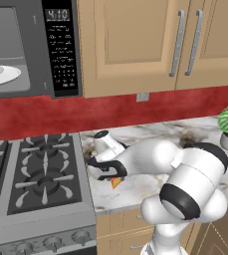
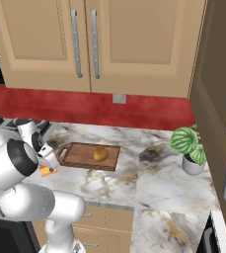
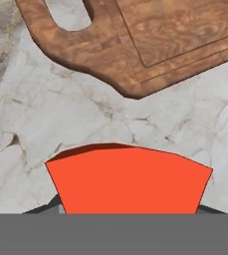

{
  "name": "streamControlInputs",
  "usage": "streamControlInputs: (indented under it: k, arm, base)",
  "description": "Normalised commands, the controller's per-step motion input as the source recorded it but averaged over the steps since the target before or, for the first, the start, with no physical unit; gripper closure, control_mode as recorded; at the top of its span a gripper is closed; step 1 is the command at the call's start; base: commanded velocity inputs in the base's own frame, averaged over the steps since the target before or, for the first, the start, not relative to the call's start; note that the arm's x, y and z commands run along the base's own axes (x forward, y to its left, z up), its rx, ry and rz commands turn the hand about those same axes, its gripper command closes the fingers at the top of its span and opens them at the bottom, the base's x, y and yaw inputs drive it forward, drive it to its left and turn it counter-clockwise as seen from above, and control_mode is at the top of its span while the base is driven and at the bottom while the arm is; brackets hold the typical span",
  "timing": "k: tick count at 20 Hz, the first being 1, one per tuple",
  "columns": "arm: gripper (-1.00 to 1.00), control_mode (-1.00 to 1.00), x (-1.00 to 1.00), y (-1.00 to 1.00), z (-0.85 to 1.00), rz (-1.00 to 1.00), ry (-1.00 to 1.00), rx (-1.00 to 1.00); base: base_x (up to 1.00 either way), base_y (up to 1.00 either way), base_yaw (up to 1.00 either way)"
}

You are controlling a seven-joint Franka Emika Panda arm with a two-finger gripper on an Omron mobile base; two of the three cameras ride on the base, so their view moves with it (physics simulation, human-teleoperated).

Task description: Retrieve the reheated potato from the microwave, then place the potato, cheese, and condiment on the cutting board.

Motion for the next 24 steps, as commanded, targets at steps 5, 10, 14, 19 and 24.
streamControlInputs:
  k: [5, 10, 14, 19, 24]
  arm:
    - [1.00, -1.00, -0.01, -0.21, 0.10, 0.00, 0.00, 0.01]
    - [1.00, -1.00, 0.02, -0.33, 0.38, 0.01, 0.01, 0.03]
    - [1.00, -1.00, 0.22, -0.29, 0.36, 0.07, 0.00, 0.04]
    - [1.00, -1.00, 0.37, -0.33, 0.12, 0.19, 0.00, 0.00]
    - [1.00, -1.00, 0.37, -0.38, -0.02, 0.39, -0.01, 0.00]
  base:
    - [0.00, 0.00, 0.00]
    - [0.00, 0.00, 0.00]
    - [0.00, 0.00, 0.00]
    - [0.00, 0.00, 0.00]
    - [0.00, 0.00, 0.00]
